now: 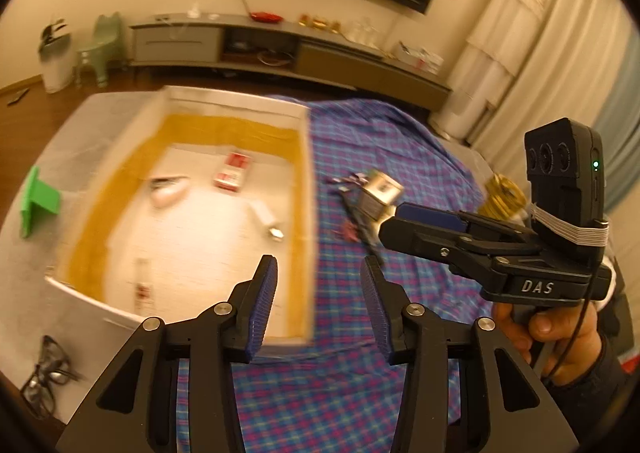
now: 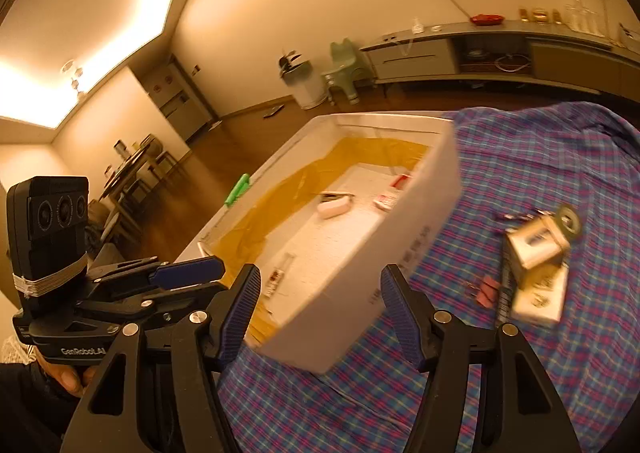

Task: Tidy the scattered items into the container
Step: 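Move both open tools back to the items on the cloth, then grasp the tissue pack with left tool while right tool grasps gold metal box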

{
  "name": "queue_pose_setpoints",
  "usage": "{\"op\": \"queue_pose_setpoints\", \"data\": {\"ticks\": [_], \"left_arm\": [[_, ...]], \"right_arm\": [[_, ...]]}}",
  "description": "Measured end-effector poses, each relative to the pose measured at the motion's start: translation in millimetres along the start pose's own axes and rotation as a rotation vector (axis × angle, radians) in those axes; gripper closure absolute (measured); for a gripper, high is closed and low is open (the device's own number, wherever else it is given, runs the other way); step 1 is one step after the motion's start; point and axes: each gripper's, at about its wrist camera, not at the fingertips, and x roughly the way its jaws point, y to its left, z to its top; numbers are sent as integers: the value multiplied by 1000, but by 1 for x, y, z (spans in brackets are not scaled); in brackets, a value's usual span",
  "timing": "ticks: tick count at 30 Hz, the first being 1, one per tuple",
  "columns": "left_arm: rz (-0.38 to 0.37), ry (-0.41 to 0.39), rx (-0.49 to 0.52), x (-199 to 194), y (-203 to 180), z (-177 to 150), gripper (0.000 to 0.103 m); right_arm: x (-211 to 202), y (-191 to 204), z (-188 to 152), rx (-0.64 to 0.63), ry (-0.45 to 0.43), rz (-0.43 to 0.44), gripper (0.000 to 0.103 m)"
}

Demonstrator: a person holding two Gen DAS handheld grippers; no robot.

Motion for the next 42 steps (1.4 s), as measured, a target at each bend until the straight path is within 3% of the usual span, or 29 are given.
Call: {"op": "queue_pose_setpoints", "data": {"ticks": [6, 11, 17, 21, 23, 25, 34, 37, 42], "left_arm": [[-15, 43, 15, 25, -39, 1, 55], [-17, 87, 3, 49, -57, -1, 54], [-17, 135, -14, 79, -68, -5, 54], [-7, 168, -25, 101, -68, -3, 54], [5, 175, -28, 111, -68, -1, 54], [14, 183, -32, 121, -69, 1, 54], [39, 216, 22, 182, -100, 11, 51], [68, 225, 64, 207, -116, 14, 51], [99, 241, 92, 241, -129, 22, 49]], "right_arm": [[-17, -37, -20, 25, -16, -106, 37], [-18, -61, -21, -33, -33, -257, 23], [23, -97, 5, -141, 38, -378, 23], [65, -117, 19, -237, 136, -412, 23], [78, -126, 21, -260, 166, -413, 28], [82, -137, 22, -244, 193, -417, 50], [10, -177, 20, -29, 112, -405, 51], [-20, -186, 12, 71, 104, -355, 51], [-49, -179, 0, 117, 72, -277, 51]]}}
